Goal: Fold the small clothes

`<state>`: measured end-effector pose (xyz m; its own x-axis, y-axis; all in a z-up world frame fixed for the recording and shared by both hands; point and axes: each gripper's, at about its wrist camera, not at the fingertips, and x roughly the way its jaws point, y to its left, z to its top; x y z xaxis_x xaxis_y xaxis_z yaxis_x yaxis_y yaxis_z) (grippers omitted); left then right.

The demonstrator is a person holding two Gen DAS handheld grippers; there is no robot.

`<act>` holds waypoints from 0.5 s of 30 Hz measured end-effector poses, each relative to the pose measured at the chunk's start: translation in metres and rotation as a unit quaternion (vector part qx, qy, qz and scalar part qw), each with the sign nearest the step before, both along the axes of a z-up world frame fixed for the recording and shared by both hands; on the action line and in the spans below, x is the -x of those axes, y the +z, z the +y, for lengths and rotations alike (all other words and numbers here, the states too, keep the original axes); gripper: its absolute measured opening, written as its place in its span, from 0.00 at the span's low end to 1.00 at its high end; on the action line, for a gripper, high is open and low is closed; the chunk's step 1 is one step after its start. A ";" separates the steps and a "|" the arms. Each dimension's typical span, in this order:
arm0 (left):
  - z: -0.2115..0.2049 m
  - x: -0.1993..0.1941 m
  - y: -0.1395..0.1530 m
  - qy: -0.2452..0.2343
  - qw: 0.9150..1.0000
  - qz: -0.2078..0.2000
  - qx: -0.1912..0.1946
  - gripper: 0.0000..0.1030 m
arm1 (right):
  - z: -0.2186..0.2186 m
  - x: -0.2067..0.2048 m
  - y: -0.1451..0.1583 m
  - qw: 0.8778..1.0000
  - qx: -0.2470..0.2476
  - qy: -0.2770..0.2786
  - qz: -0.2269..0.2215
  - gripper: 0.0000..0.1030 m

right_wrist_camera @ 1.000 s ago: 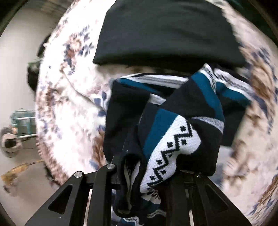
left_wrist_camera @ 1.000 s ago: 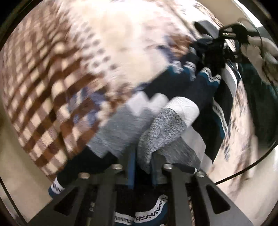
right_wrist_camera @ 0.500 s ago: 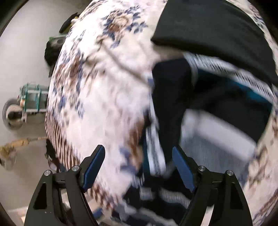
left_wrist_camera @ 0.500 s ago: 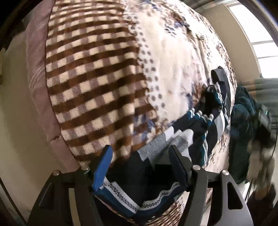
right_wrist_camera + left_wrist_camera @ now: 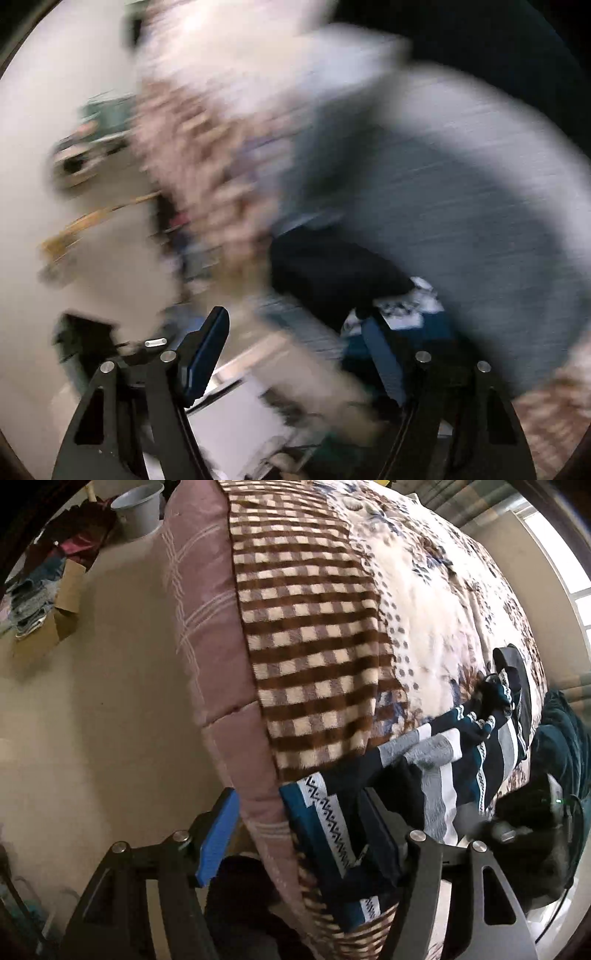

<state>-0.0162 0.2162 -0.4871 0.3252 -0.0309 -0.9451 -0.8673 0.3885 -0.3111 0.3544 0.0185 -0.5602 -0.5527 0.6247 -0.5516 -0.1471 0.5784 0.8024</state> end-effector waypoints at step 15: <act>-0.054 -0.118 -0.059 -0.201 0.975 0.081 -0.038 0.63 | -0.234 -0.059 0.023 0.975 0.111 -0.185 -0.055 0.75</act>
<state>0.1019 0.1618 -0.5457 0.1471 -0.0519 -0.9878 -0.6756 0.7241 -0.1387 0.4137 -0.2159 -0.5368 -0.2422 0.6280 -0.7396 0.0265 0.7662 0.6420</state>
